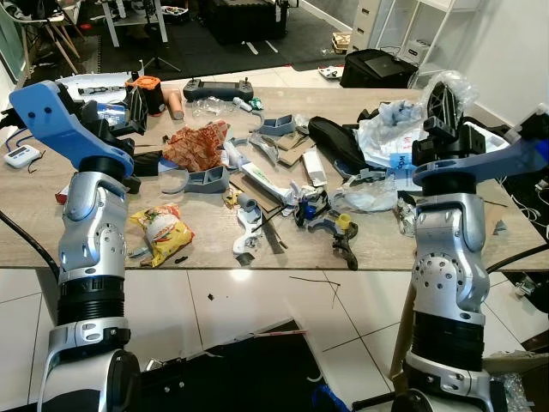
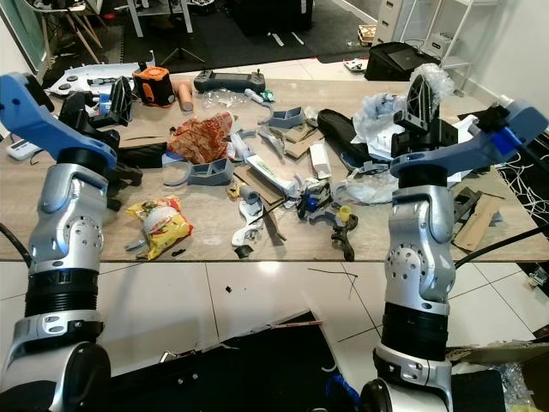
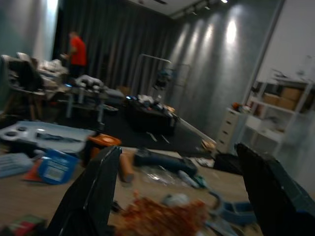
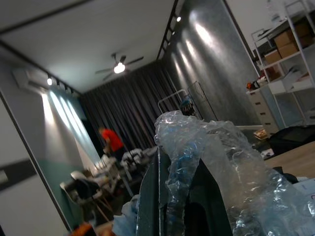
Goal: Picking trash to rubbish bin
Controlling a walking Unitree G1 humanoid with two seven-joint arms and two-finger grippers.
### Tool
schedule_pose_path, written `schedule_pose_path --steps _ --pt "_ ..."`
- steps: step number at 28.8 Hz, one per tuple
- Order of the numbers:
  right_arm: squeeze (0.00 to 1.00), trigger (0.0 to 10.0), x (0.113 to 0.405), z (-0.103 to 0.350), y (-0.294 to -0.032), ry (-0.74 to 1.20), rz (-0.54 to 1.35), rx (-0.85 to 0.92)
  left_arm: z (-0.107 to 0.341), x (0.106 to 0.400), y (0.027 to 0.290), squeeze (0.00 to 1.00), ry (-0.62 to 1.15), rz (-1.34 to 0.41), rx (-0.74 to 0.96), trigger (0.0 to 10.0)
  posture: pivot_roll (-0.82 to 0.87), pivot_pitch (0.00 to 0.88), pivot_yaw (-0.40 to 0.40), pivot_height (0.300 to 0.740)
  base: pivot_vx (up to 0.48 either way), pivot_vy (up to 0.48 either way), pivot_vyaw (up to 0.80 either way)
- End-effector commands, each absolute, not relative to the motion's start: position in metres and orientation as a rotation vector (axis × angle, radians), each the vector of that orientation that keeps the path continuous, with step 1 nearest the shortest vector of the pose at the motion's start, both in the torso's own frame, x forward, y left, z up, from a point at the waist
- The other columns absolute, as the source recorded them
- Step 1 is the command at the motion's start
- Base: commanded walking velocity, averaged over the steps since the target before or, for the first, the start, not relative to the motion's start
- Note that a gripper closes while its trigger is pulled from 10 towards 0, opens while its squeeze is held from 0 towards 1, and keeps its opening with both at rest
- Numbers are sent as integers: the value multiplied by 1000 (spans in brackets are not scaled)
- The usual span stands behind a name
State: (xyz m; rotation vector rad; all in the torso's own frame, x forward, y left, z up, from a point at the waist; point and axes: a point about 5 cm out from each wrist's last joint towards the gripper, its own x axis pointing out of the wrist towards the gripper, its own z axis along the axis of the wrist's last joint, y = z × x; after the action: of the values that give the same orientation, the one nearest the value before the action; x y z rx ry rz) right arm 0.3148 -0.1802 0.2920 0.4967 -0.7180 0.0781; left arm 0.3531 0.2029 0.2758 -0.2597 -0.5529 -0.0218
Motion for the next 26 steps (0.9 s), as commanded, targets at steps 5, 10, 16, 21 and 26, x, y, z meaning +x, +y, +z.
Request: schedule_pose_path --steps 5,10,16,21,26 --pt "0 10000 317 286 -170 -655 56 488 273 348 185 0 -549 -58 -256 10000 15 95 23 740 0 0 0" --pt "0 10000 319 282 -162 -629 51 209 269 349 189 0 -506 2 -201 10000 15 93 19 740 0 0 0" --pt "0 10000 326 276 -157 -581 35 -16 263 348 190 0 -437 61 15 10000 17 88 12 740 0 0 0" --pt "0 10000 322 269 -155 -562 73 -22 237 348 191 0 -271 90 179 10000 12 76 8 740 0 0 0" --pt "0 10000 320 253 -166 -510 2 -32 228 343 202 0 -234 130 237 10000 12 72 4 740 0 0 0"
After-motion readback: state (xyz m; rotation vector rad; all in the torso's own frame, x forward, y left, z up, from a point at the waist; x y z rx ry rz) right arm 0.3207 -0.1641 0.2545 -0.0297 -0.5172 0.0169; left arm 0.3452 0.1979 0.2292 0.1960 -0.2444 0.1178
